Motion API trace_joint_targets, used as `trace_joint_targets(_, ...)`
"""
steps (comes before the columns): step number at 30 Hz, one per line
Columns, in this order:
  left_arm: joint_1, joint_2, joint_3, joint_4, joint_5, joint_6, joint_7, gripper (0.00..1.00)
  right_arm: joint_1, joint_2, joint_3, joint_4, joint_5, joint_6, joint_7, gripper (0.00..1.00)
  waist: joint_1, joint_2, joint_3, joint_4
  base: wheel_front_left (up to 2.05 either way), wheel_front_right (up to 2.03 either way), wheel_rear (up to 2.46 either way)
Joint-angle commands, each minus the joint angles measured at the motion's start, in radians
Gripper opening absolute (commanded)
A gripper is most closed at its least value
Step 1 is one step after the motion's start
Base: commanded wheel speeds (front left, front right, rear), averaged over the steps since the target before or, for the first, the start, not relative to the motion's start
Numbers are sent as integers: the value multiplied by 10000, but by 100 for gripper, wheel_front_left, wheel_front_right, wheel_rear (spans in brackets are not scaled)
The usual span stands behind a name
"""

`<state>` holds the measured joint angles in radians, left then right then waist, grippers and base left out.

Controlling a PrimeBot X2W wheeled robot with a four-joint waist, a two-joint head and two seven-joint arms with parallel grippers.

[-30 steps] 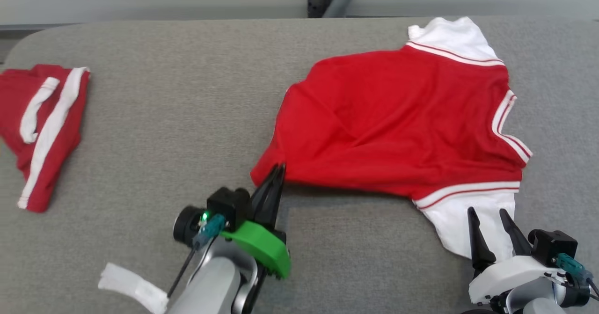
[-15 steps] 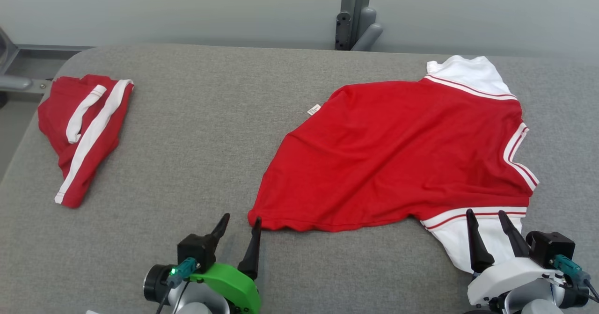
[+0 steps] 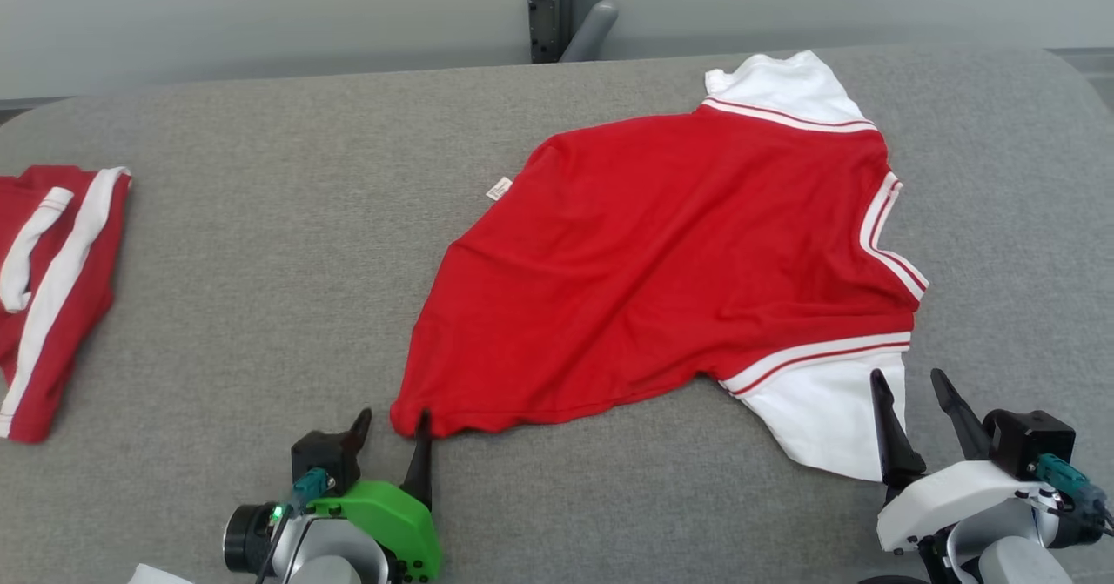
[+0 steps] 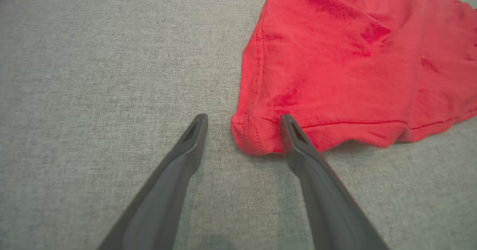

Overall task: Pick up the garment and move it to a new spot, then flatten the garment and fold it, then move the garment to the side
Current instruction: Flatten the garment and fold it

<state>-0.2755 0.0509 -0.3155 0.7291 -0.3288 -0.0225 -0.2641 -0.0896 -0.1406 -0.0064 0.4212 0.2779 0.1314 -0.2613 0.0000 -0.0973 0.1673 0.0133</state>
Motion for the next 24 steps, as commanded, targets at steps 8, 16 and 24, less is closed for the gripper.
trace_joint_targets(8,-64,5,-106,863,-218,27,17,27,-80,-164,-17,-44,67,-14,-16,100,0,-1,318,-551,0,0,0)
trace_joint_targets(16,359,22,360,-247,-143,338,-1,0,139,-77,-178,37,-13,-14,-16,100,0,-1,-116,-241,0,0,0)
trace_joint_targets(24,1281,171,1667,-1400,692,352,-1,0,547,123,-386,153,-113,-14,-16,100,0,-1,-664,1,0,0,0)
